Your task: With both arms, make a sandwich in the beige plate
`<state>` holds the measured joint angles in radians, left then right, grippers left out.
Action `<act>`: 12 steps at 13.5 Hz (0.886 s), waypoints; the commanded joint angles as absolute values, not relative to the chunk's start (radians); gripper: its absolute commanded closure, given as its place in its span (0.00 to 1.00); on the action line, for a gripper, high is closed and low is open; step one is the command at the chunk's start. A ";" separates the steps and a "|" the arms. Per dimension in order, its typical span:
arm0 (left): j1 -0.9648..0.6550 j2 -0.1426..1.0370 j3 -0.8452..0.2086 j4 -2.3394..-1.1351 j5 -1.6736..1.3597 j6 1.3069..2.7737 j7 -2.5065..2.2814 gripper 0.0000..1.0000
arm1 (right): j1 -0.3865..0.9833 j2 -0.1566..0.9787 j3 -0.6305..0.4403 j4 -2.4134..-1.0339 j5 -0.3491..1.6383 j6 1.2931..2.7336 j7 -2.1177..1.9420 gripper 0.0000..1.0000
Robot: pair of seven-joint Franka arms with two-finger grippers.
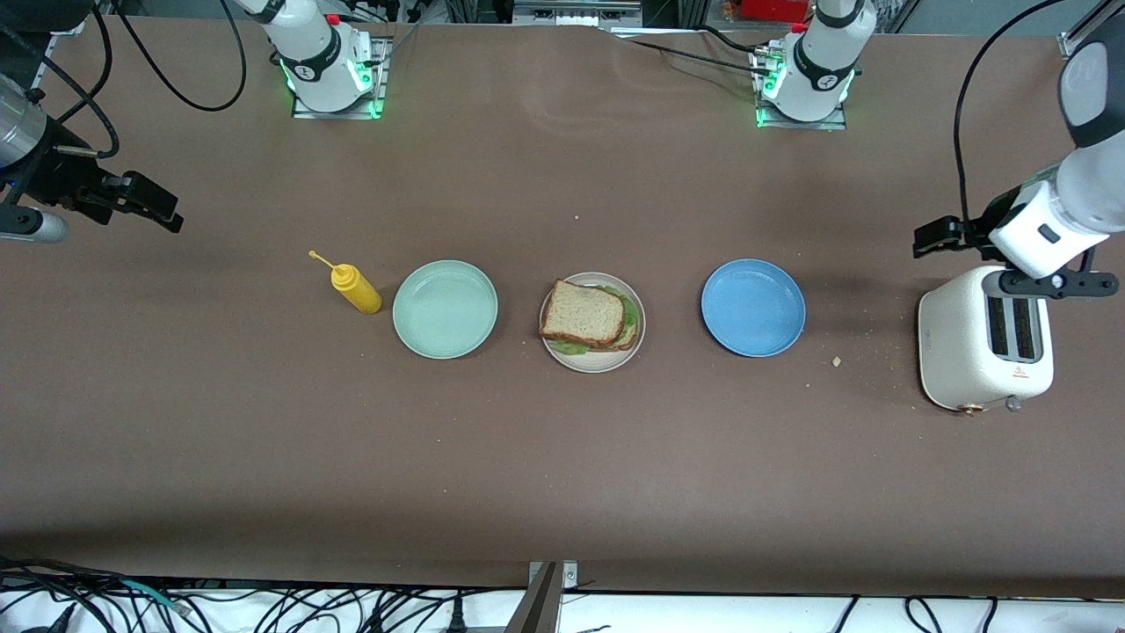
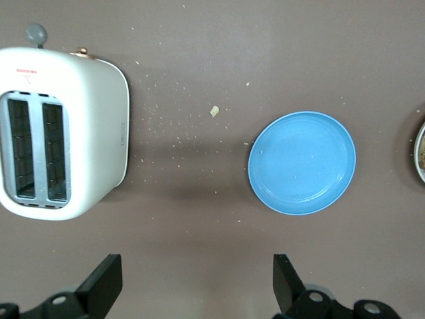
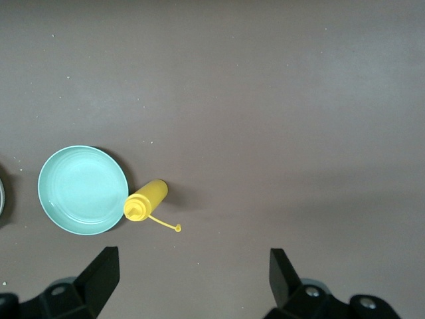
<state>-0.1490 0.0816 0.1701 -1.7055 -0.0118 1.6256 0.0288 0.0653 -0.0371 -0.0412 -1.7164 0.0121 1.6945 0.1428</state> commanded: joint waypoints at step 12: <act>-0.133 0.055 0.153 -1.526 0.021 1.427 0.040 0.00 | 0.064 -0.057 -0.052 -1.730 0.014 1.683 0.140 0.00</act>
